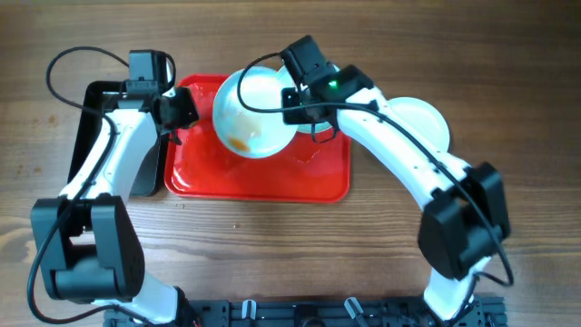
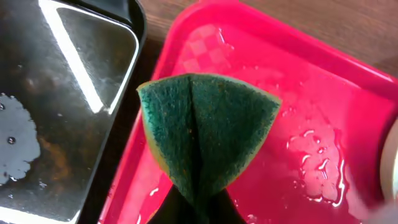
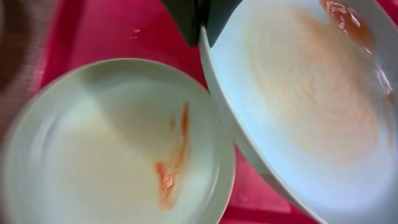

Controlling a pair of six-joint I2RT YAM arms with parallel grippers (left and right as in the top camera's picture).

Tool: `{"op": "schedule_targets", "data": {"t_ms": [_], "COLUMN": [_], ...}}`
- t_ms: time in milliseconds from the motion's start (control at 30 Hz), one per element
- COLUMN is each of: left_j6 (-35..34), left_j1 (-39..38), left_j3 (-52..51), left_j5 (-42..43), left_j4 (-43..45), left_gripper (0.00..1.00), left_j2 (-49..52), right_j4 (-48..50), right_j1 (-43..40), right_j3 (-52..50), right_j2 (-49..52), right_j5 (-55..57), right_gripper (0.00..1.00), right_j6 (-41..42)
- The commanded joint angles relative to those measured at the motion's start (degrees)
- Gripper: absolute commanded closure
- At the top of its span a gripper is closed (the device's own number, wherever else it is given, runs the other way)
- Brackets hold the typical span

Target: Clean dirty plates on tray and stack at the side

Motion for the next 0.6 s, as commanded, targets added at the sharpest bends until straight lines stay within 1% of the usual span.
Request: {"op": "schedule_targets", "data": {"t_ms": [0, 33, 133, 167, 233, 367, 400, 467, 567], "left_j6": [0.52, 0.52, 0.50, 0.44, 0.22, -0.81, -0.81, -0.81, -0.81], "left_j1": [0.68, 0.68, 0.68, 0.68, 0.68, 0.68, 0.68, 0.68, 0.68], "left_j3": [0.37, 0.37, 0.37, 0.37, 0.37, 0.37, 0.37, 0.37, 0.37], "left_j5": [1.11, 1.11, 1.40, 1.77, 1.75, 1.92, 1.92, 1.92, 1.95], "left_j4": [0.55, 0.59, 0.61, 0.63, 0.61, 0.63, 0.61, 0.61, 0.61], "left_gripper": [0.96, 0.96, 0.96, 0.96, 0.96, 0.96, 0.96, 0.96, 0.96], "left_j2": [0.44, 0.44, 0.44, 0.44, 0.44, 0.44, 0.44, 0.44, 0.44], "right_j4": [-0.55, -0.61, -1.22, -1.14, -1.16, 1.46, 1.99, 2.27, 2.62], "right_j1": [4.09, 5.51, 12.02, 14.71, 18.40, 25.46, 26.43, 27.41, 27.43], "right_j3": [0.24, 0.24, 0.22, 0.22, 0.22, 0.22, 0.22, 0.22, 0.22], "right_j2": [-3.32, -3.32, -3.30, -3.30, -3.30, -3.30, -3.30, -3.30, -3.30], "right_j5": [18.97, 22.10, 37.09, 43.32, 51.98, 69.13, 72.24, 74.82, 73.46], "right_gripper": [0.96, 0.96, 0.96, 0.96, 0.96, 0.96, 0.96, 0.96, 0.96], "right_j6": [-1.20, -1.22, -1.53, -2.78, -3.39, -8.81, -8.92, -8.90, -8.57]}}
